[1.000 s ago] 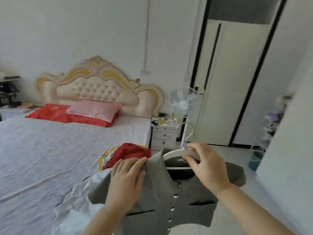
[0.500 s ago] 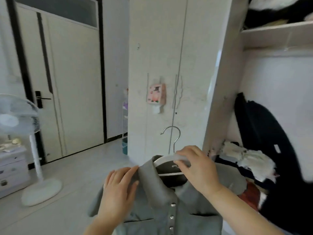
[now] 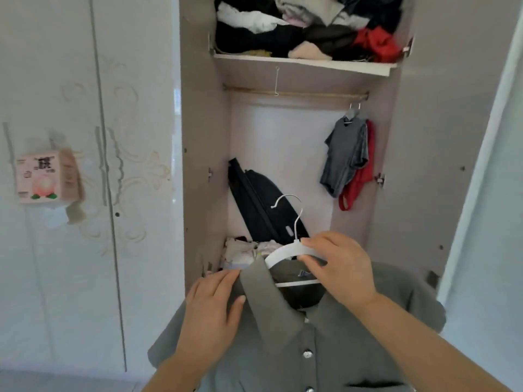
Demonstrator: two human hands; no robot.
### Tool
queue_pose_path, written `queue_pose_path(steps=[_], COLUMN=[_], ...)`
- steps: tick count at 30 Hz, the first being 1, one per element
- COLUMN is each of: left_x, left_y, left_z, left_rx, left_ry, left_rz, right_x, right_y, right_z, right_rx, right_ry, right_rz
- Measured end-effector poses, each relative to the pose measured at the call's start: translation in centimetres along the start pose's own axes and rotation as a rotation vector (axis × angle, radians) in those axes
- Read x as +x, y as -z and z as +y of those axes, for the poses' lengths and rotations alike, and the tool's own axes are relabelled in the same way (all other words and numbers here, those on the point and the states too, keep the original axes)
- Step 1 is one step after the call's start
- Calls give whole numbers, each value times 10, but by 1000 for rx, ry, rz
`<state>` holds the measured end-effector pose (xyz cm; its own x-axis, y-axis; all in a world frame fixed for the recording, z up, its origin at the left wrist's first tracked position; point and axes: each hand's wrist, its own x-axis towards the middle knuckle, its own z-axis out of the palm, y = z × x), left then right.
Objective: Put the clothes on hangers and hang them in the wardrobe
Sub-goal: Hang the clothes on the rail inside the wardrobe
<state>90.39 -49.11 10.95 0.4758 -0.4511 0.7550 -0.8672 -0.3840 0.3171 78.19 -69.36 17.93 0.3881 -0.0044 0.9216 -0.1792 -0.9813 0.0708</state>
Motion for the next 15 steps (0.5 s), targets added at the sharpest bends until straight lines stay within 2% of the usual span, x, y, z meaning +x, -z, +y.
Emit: queue_pose_path(steps=[8,15], left_x=[94,182], left_y=[-95,-185], left_z=[8,4], left_rx=[-137,-223], left_ry=[-179,-159], left_rz=[-41,-79], right_x=[20,57], right_y=[-16,-72], right_z=[91,180], right_rx=[-297,-348], right_ry=[-34,-23], right_rz=[-54,0])
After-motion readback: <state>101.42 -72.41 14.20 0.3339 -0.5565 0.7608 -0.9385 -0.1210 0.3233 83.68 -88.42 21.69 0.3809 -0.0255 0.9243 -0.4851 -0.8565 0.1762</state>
